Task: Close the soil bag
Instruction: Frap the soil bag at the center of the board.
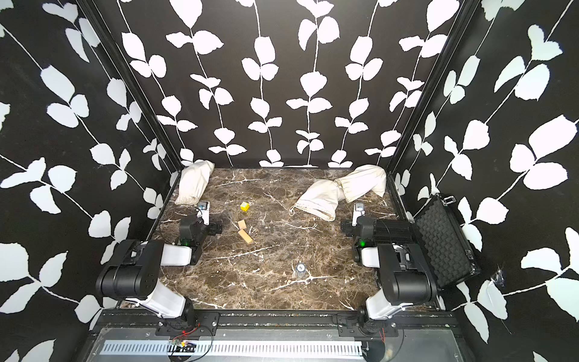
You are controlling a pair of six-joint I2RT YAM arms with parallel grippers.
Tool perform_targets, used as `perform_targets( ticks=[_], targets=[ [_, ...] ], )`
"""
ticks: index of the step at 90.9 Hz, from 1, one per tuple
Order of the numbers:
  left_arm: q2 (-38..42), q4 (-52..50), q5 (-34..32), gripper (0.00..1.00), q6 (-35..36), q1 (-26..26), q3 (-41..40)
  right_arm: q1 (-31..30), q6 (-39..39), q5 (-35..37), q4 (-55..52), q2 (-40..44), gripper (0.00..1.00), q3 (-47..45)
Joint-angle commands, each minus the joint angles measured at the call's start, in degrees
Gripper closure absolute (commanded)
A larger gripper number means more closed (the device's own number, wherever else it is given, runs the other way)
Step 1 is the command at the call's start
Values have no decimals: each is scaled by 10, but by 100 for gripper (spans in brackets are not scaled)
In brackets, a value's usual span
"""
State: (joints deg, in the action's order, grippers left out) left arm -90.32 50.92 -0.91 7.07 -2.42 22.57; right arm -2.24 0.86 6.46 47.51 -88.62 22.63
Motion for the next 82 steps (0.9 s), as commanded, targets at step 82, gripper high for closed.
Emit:
perform_targets(
  ticks=[82],
  targets=[
    [310,-297,-2,1,-41,-71,52,-82,51,-12,-414,380,1,60]
  ],
)
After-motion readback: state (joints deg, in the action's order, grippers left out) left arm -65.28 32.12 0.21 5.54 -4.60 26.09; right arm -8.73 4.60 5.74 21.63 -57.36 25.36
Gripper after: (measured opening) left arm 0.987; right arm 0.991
